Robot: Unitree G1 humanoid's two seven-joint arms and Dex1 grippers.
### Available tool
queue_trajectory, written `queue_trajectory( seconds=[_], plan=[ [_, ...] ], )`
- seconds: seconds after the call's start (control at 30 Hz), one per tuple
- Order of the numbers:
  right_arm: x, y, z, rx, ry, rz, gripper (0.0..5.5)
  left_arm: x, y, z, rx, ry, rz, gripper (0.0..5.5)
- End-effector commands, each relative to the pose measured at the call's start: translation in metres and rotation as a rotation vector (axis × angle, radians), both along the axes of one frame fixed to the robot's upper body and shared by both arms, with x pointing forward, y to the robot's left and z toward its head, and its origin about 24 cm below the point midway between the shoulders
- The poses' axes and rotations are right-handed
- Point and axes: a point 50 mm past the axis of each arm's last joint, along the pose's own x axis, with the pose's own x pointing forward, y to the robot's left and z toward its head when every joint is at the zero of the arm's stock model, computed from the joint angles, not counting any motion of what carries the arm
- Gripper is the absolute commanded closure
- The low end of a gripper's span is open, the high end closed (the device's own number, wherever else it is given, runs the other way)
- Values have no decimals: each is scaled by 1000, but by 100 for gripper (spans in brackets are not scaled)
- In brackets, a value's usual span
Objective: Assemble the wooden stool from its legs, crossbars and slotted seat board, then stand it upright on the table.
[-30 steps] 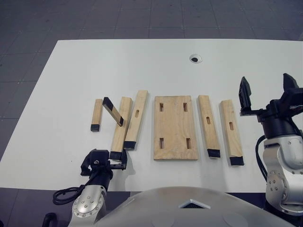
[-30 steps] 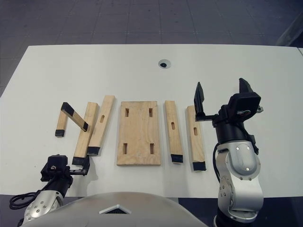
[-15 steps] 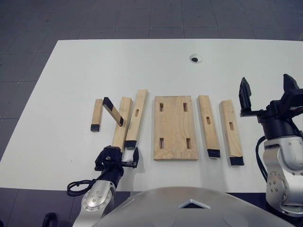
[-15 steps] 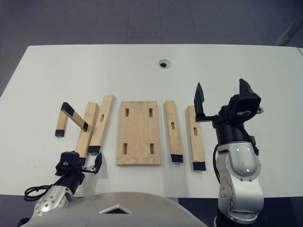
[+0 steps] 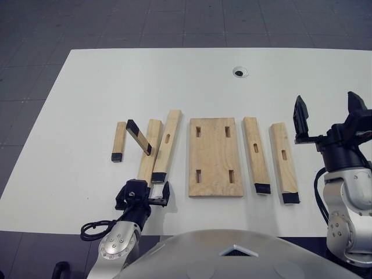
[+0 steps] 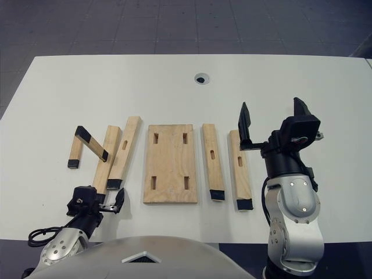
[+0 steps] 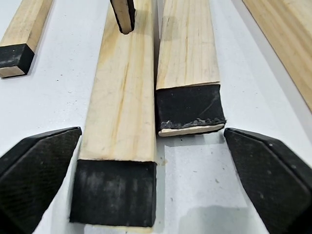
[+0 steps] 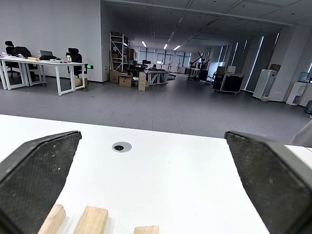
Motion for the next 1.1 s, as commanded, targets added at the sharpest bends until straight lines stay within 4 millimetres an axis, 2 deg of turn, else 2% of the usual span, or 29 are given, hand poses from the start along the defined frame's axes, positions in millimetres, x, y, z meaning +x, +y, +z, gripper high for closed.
queue_trajectory(
  seconds=[0.03,0.13,0.5,0.73,0.93,1.1],
  plan=[
    [2,1,4,-3,-12,3,0,-31,0,-22,10,242,-42,3],
    [2,1,5,-3,-13,1,0,-37,7,-22,29,269,-22,3],
    [1,0,4,-3,-11,-5,0,-35,36,-24,105,260,151,3],
    [0,0,4,-4,-10,-6,0,-32,39,-23,124,245,161,3],
    [1,0,4,-3,-9,0,0,-18,27,-31,104,213,93,3],
    [0,0,4,-3,-8,-2,0,-17,26,-35,111,219,106,3]
  ],
)
